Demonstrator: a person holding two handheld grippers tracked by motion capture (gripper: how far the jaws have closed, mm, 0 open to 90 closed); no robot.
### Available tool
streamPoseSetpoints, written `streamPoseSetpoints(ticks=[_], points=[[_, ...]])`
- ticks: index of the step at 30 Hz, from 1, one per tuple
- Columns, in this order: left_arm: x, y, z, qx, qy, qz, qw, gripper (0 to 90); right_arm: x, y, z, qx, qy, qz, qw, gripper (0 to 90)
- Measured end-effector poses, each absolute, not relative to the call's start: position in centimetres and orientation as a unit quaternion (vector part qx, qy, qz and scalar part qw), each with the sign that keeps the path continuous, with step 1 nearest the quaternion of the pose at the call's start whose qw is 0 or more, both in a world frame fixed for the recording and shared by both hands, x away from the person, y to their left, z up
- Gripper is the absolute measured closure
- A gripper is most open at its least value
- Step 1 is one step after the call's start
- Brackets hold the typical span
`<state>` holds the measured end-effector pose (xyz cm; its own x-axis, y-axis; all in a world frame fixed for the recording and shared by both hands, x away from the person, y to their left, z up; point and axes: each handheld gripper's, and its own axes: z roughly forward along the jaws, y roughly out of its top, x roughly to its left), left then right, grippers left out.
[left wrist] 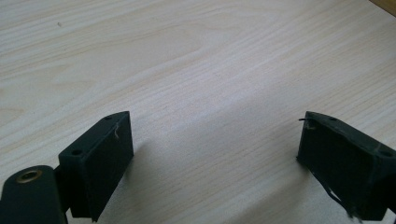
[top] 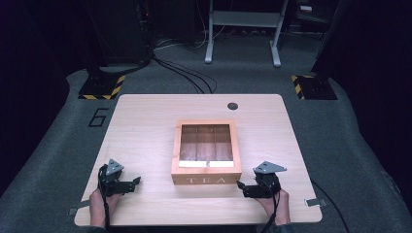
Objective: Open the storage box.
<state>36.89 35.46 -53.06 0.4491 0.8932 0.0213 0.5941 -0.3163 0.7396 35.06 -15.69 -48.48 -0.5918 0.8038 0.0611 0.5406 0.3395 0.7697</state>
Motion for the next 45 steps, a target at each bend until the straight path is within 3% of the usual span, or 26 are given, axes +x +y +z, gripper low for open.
streamPoseSetpoints(ticks=[2,4,5,8,9,17,33,45], points=[[36.89,35.46,-53.06,0.78,0.477,0.22,0.339,10.2,35.09,-15.43,-48.47,0.416,0.802,0.395,0.167,31.5],[36.89,35.46,-53.06,0.781,0.476,0.22,0.339,10.2,35.08,-15.4,-48.47,0.415,0.801,0.398,0.169,34.5],[36.89,35.45,-53.07,0.78,0.477,0.22,0.34,10.2,35.04,-15.32,-48.41,0.413,0.8,0.402,0.168,41.8],[36.9,35.45,-53.08,0.78,0.477,0.22,0.34,10.2,34.98,-15.29,-48.35,0.407,0.8,0.409,0.167,47.8],[36.9,35.46,-53.07,0.78,0.477,0.22,0.34,10.2,34.86,-15.22,-48.23,0.405,0.799,0.41,0.171,53.9],[36.91,35.46,-53.07,0.78,0.477,0.22,0.34,10.2,34.66,-15.2,-48.0,0.4,0.798,0.421,0.163,67.1],[36.9,35.46,-53.07,0.78,0.477,0.22,0.34,10.2,34.38,-15.17,-47.78,0.386,0.799,0.428,0.173,77.1],[36.9,35.45,-53.08,0.779,0.477,0.221,0.34,10.2,34.36,-15.19,-48.06,0.389,0.792,0.438,0.174,74.7]])
